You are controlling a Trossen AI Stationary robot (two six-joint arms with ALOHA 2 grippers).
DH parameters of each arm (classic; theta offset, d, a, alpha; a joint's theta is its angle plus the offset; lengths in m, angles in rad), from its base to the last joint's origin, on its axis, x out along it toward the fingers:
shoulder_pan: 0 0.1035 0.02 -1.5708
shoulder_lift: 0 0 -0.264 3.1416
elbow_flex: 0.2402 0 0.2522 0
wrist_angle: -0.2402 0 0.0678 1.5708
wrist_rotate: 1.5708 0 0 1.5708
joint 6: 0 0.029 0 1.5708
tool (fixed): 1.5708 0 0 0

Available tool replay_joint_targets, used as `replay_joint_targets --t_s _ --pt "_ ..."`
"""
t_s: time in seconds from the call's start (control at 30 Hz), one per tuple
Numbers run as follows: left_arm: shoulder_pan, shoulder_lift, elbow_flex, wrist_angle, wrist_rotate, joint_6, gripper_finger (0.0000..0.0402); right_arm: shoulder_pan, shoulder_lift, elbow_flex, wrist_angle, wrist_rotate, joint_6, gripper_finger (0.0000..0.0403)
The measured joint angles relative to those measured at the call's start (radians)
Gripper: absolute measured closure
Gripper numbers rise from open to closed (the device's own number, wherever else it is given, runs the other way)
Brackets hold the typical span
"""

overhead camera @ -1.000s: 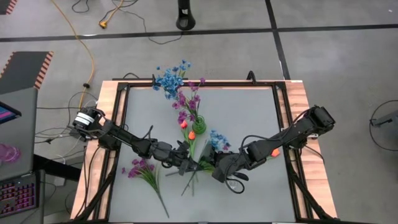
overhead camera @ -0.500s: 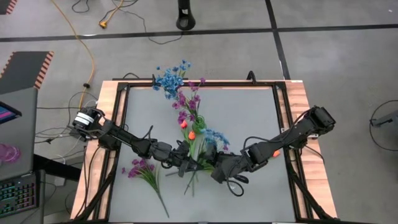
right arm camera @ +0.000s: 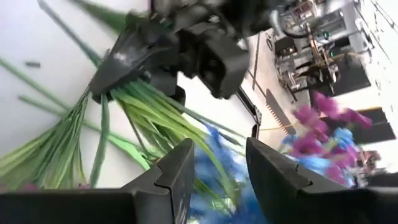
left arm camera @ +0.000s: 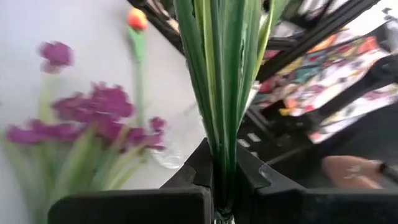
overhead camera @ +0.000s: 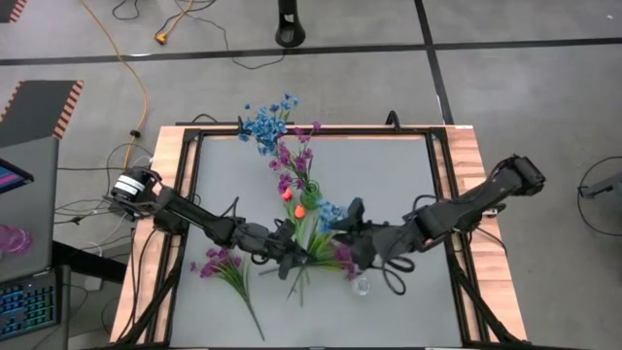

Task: Sort flowers into vase by color
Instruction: Put the blue flowers into the top transparent vase

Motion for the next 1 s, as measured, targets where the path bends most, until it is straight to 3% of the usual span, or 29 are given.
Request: replay_joint_targets --t_s 0.47,0.67,0.83,1.0 --pt "-0.068 -0.282 0.000 -0.310 -0.217 0.244 0.0399 -0.043 -0.300 -0.014 -0.170 -0.041 0.209 0.0230" --pt "-0.114 -0.457 0.000 -0.429 -0.403 0.404 0.0398 -0.177 -0.428 -0.143 -0.188 -0.153 0.332 0.0230" --pt "-0.135 -0.585 -0.001 -0.540 -0.580 0.522 0.0397 -0.280 -0.503 -0.285 -0.130 -0.159 0.384 0.0230" --pt "-0.137 -0.711 -0.067 -0.534 -0.701 0.653 0.0397 -0.353 -0.539 -0.400 -0.024 -0.187 0.387 0.0230"
